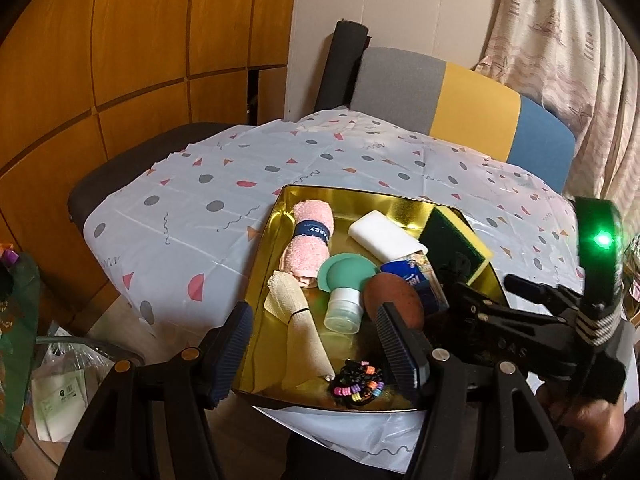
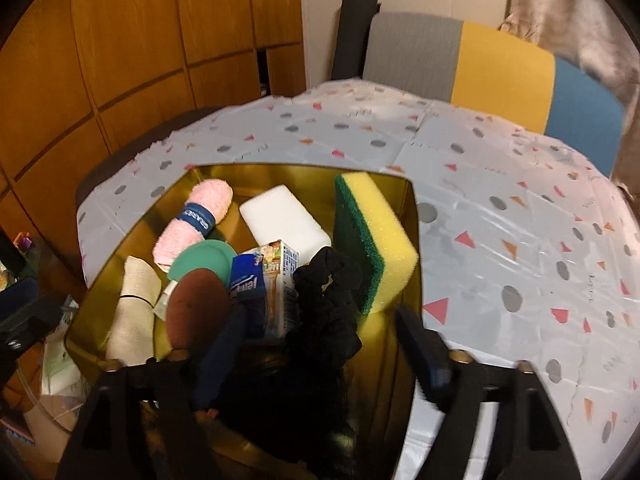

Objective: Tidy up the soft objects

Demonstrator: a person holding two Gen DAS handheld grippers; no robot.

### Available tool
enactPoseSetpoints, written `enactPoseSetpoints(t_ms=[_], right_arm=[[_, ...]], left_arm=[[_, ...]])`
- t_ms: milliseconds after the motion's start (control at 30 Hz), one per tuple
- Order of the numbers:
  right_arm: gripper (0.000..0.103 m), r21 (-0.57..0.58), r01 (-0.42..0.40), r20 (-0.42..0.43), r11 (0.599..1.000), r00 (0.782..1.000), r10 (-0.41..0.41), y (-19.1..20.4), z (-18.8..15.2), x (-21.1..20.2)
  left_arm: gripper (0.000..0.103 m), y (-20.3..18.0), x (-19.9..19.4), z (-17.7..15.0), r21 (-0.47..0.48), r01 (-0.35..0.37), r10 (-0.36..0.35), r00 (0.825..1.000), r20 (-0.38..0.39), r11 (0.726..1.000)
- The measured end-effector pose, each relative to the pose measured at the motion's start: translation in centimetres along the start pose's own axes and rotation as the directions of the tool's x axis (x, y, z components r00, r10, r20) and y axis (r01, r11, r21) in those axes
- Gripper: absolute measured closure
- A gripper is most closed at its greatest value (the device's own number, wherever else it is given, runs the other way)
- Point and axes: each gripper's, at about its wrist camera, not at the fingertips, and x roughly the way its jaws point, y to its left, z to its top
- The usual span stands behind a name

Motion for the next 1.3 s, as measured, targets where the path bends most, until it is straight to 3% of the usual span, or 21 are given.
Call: enactPoseSetpoints(t_ms=[133, 467, 767, 1300], right_arm=[[0.000, 0.026, 0.052, 0.064, 0.998, 0.997, -0.053, -0.1, -0.9, -2.6], [0.000, 0.150, 0.144, 0.123, 0.978, 0.979, -0.163, -1.0, -3.7, -6.9], [0.000, 0.157, 0.133, 0.141, 0.979, 0.978, -0.155, -0.7, -4.1, -8.2], [0.000, 0.136, 0.126, 0.141, 0.983, 0.979, -0.145, -0.1, -4.2, -8.1]], left_arm=[[0.033, -0.8, -0.8, -0.3, 0.016, 0.000, 0.000, 1.000, 0.019, 1.000], [0.033, -2.1, -2.3, -1.5, 0.014, -0.097, 0.095, 0.993, 0.073, 0.995], [0.033, -2.4, -3.6, -1.5, -0.005, -0.115, 0.114, 0.986, 0.122, 0.993], [0.033, -2.3, -3.6, -1.6, -0.017, -0.115, 0.116, 0.987, 0.107, 0.993]])
